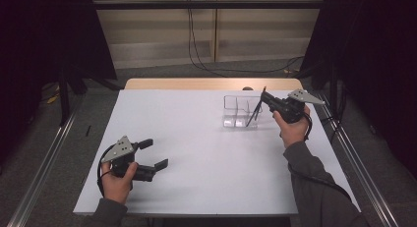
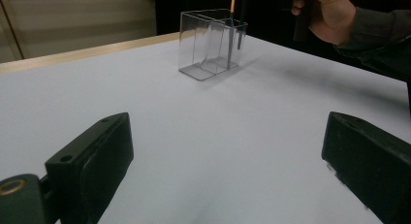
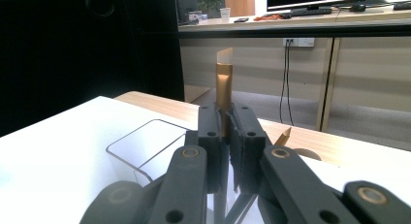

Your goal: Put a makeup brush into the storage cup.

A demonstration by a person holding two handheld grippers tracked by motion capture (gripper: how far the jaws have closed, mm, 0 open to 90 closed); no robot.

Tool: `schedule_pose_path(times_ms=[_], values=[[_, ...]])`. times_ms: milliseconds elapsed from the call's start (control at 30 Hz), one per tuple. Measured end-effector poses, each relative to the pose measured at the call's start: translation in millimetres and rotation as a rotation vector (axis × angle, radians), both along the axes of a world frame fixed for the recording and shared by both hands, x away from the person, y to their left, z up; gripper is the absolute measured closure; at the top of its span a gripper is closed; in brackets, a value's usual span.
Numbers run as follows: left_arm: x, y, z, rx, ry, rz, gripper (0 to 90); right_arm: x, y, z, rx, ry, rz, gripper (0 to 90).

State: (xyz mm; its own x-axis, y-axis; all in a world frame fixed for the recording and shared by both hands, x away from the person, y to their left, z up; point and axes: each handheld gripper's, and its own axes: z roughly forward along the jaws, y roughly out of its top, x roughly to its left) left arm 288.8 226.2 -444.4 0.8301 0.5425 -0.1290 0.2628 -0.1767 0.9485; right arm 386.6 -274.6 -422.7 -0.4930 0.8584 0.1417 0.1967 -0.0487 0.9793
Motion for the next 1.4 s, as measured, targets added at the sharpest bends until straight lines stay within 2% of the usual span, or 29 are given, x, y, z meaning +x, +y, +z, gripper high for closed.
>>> schedule_pose_path(times_ms=[167,267,567,733,900,1133,1200,1400], values=[[-0.5,0.4,0.5,0.010,-0.007,0.012,4.2,0.7,1.6,-1.5,-0.002,0.006,0.002,84.8],[-0.8,0.3,0.7,-0.002,-0.002,0.018,4.2,0.9,2.0,-1.7,-0.007,0.005,0.005,84.8],[0.2,-1.2,1.2,-0.002,-0.002,0.004,4.2,-0.4,-0.2,-3.6,-0.021,0.015,0.001,84.0],[-0.4,-2.5,1.6,0.012,-0.012,0.005,4.2,-3.8,-5.1,-6.4,-0.015,0.018,-0.031,67.2],[-1.1,-4.2,2.2,0.003,-0.004,0.004,4.2,-8.0,-6.7,-7.2,-0.005,0.028,-0.032,56.4],[-0.4,-4.6,2.6,-0.003,-0.006,-0.018,4.2,-12.3,-7.6,-6.4,-0.010,0.028,-0.034,49.2],[-0.6,-4.9,2.9,0.008,-0.009,-0.011,4.2,-13.5,-7.3,-6.2,-0.012,0.029,-0.030,47.4],[-0.6,-5.8,3.4,0.005,-0.012,-0.008,4.2,-16.1,-7.4,-5.2,-0.012,0.028,-0.029,42.9]])
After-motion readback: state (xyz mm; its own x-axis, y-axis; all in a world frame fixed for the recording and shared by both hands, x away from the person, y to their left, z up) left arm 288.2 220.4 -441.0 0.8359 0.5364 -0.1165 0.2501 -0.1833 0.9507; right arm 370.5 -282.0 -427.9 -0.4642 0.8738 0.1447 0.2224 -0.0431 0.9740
